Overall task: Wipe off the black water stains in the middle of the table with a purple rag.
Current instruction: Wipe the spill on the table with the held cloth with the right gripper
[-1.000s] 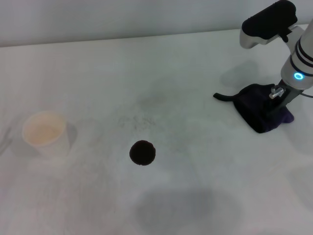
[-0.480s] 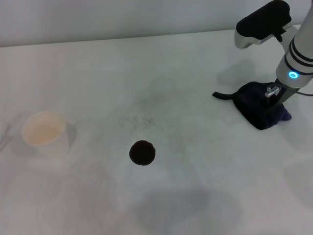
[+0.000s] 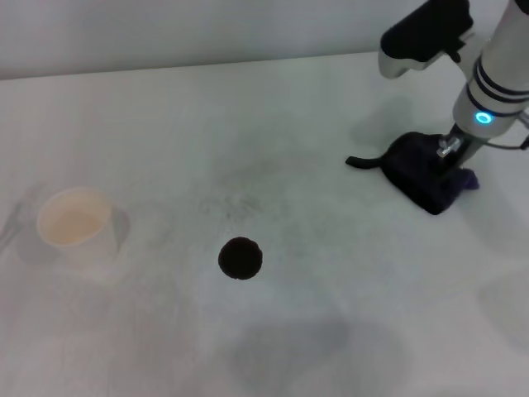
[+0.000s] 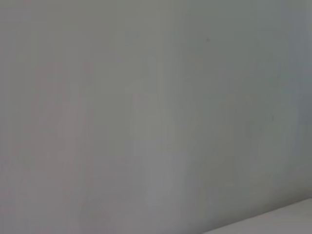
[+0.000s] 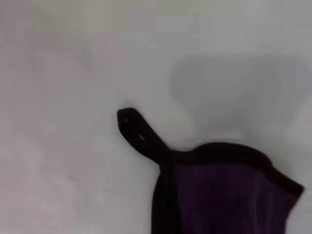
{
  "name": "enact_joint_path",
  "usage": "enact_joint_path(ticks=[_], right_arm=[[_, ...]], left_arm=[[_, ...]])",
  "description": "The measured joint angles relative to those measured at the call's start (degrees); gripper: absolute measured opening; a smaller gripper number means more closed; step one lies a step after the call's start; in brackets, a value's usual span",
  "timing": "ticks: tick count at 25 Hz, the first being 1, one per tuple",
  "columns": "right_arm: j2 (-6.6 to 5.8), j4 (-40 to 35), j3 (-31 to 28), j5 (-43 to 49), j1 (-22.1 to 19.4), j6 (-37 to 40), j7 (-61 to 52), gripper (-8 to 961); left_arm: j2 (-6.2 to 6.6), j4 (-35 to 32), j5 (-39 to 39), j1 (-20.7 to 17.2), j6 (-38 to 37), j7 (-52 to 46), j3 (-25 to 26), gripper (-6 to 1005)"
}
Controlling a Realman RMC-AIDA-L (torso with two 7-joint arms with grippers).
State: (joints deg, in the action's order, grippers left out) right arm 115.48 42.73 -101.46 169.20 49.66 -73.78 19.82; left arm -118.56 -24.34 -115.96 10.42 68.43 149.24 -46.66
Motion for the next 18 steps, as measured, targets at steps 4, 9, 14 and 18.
enact_joint_path(ticks=[4, 9, 14, 18], right_arm=[[0.28, 6.0, 5.3, -2.8, -1.1, -1.7, 1.7, 145], [0.30, 10.0, 10.3, -7.6, -0.8, -3.4, 4.8, 146], [0.34, 14.0, 13.5, -12.9, -0.2, -5.7, 6.7, 142], [0.33, 15.9, 16.0, -17.4, 0.5, -6.4, 7.2, 139]], left_arm=[[-0.03, 0.0, 0.1, 0.1, -0.9, 0.0, 0.0, 885], [-0.14, 0.0, 0.0, 0.2, -1.1, -0.2, 0.0, 886], [-0.23, 0.0, -0.2, 0.3, -0.9, -0.3, 0.0, 885], [-0.29, 0.2, -0.2, 0.6, -0.9, -0.3, -0.1, 886]])
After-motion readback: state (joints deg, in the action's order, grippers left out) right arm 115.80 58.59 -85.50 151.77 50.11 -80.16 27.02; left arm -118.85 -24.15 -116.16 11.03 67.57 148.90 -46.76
